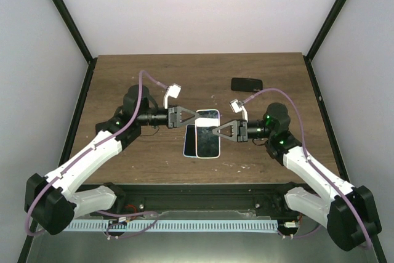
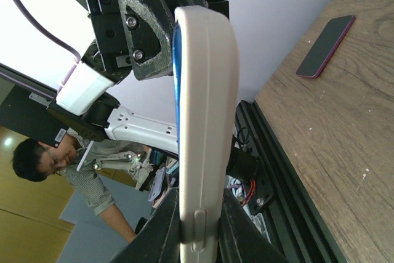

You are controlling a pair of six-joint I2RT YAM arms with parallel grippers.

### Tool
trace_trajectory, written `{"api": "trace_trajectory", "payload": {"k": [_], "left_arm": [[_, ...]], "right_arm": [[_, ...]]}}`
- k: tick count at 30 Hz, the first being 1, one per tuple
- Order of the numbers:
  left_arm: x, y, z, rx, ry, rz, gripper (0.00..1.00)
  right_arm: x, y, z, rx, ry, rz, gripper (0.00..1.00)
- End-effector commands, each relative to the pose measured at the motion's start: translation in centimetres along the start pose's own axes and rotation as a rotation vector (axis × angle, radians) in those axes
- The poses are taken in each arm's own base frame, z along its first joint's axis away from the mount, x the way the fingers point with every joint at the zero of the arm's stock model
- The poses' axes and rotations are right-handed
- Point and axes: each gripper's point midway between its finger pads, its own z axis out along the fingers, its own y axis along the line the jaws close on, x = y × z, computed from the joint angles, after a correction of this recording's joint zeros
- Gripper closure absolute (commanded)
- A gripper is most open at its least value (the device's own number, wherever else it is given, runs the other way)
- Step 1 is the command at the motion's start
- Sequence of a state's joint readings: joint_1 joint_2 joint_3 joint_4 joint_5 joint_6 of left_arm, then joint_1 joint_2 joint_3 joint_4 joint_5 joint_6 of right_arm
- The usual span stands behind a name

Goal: Put the phone into the phone case

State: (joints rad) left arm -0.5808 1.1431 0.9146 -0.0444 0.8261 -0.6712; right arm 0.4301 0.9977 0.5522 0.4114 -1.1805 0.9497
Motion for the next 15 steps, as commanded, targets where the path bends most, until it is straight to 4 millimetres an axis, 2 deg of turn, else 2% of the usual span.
{"api": "trace_trajectory", "payload": {"k": [1,9,10,15], "left_arm": [[-0.9,1.4,-0.2,-0.098,-0.032,0.052,1.00],[-1.1,1.9,-0.9,-0.169,-0.042,0.087,1.00],[-1.1,1.8,-1.0,-0.173,-0.042,0.087,0.97],[-1.0,1.8,-1.9,-0.214,-0.059,0.085,0.52]], "right_arm": [[0.2,0.9,0.2,-0.029,0.018,-0.033,0.93],[-0.4,0.1,0.2,0.008,-0.021,-0.018,0.94],[-0.4,0.0,0.2,0.011,-0.025,-0.018,0.93],[-0.3,-1.4,0.1,0.066,-0.036,0.011,0.94]]}}
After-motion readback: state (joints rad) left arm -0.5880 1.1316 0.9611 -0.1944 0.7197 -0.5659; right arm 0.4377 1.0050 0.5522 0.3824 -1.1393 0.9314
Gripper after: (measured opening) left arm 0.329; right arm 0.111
